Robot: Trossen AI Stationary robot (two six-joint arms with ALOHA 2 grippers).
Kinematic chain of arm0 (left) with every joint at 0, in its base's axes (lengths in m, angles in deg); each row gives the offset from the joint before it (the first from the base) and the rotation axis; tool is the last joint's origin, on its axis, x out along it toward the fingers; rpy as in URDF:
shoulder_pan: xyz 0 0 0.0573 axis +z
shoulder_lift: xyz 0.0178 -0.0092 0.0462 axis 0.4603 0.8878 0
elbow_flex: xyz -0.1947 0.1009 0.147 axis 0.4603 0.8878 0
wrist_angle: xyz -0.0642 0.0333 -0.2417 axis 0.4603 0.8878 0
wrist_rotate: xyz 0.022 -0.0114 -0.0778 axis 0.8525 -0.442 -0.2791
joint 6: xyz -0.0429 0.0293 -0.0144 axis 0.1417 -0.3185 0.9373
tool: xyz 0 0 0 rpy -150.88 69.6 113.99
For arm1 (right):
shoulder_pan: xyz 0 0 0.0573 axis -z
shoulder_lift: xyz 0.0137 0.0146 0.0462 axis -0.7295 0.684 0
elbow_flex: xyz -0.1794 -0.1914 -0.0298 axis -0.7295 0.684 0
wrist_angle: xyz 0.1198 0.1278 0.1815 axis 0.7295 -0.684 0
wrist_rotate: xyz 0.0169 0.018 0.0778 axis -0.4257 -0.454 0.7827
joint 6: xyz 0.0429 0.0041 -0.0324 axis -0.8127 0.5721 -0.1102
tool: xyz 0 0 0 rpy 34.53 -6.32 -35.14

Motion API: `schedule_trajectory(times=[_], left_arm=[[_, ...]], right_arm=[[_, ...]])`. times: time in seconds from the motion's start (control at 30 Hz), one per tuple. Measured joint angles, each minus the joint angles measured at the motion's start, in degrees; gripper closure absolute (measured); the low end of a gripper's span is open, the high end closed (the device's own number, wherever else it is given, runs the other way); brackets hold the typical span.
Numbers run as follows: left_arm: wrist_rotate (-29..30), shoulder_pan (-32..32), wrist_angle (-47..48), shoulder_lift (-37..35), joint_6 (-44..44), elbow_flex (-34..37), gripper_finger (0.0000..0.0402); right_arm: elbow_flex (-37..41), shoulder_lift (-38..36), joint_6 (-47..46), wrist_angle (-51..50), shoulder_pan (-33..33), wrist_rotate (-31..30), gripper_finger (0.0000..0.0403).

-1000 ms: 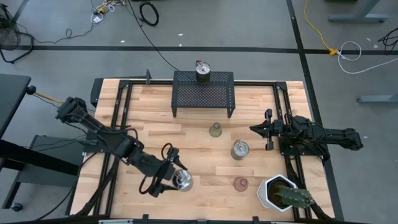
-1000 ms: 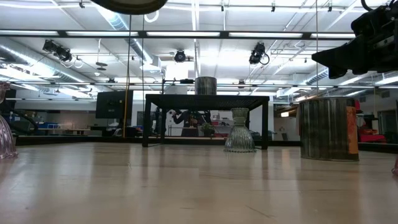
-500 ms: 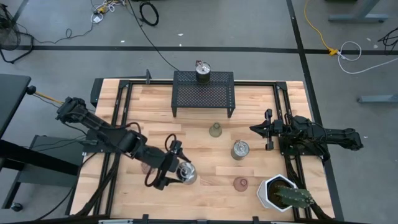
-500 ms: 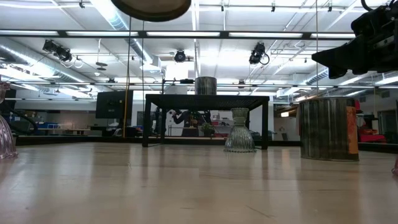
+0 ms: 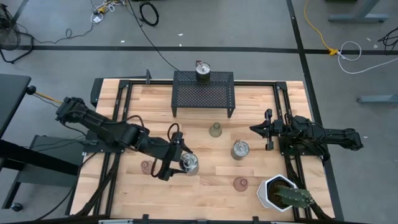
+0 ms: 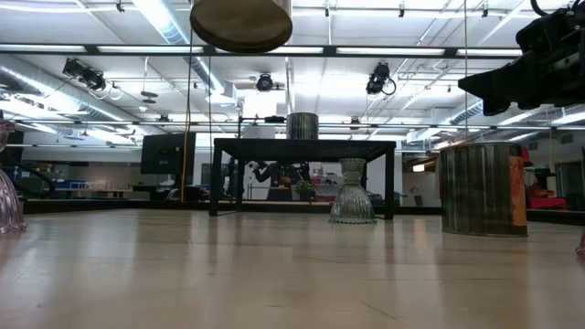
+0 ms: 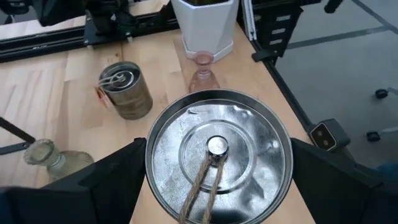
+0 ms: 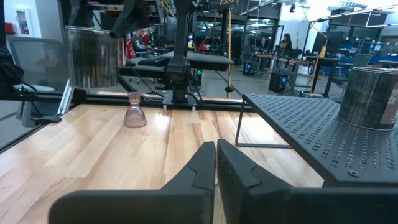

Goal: Pick & Place candle stick holders
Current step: Put the bottom silver scented candle on the shelf

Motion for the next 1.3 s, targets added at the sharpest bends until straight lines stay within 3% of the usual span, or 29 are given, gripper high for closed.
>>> schedule_trajectory(times=[1.3], left_arm=[[3.2, 14.0, 8.8, -14.0, 4.0, 0.0, 0.0035]], right_arm=[[0.0, 0.0, 0.0, 0.0, 0.0, 0.0, 0.0382]])
